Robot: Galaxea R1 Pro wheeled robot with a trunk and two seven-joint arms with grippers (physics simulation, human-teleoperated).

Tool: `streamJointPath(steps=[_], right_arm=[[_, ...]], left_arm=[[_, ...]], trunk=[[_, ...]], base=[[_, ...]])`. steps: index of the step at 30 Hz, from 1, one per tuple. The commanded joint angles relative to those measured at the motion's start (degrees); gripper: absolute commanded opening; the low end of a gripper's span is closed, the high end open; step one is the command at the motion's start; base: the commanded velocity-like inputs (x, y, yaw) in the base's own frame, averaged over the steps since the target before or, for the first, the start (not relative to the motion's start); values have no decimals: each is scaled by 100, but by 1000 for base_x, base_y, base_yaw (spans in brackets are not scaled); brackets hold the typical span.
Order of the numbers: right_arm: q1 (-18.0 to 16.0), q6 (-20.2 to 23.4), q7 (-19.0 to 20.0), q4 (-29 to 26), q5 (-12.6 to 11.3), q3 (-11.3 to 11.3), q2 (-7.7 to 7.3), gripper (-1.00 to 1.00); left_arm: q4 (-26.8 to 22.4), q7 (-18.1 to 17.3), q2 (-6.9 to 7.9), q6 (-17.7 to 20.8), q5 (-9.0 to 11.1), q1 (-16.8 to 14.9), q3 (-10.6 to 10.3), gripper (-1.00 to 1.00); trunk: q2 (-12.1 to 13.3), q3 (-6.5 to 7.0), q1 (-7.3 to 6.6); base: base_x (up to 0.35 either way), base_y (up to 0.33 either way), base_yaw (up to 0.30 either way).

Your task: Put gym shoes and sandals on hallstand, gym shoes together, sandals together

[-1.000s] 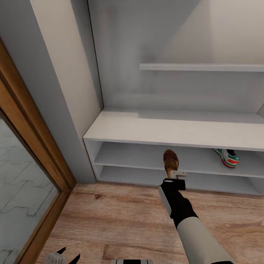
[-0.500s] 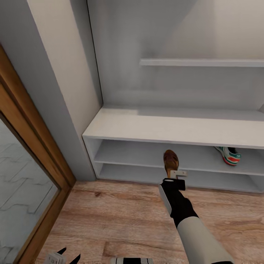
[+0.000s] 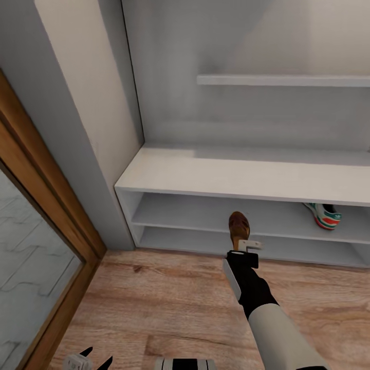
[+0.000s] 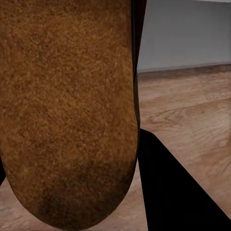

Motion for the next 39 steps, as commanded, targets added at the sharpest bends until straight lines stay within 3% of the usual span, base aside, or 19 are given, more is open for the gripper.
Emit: streamJointPath(steps=[1,4,5,39], right_arm=[[-2,14,-34,-4,-65,7,0,-100],[-3,14,-35,-2,-119,6,0,-100],[0,14,-35,-2,-387,5,0,-100],[2,14,-35,-1,-387,7,0,-100]], left_arm=[[0,-29,-1,-26,-31,-4,22,100],[0,-32,-1,-28,-30,-4,22,100],[0,-32,-2,-28,-27,-4,22,100],[0,-33,0,-29,-21,-4,28,100]], trunk=[[-2,-5,0],[-2,-5,0],[-2,-5,0],[-2,-6,0]], base=[[200,0,1],[258,0,1],[274,0,0],[80,-22,0]])
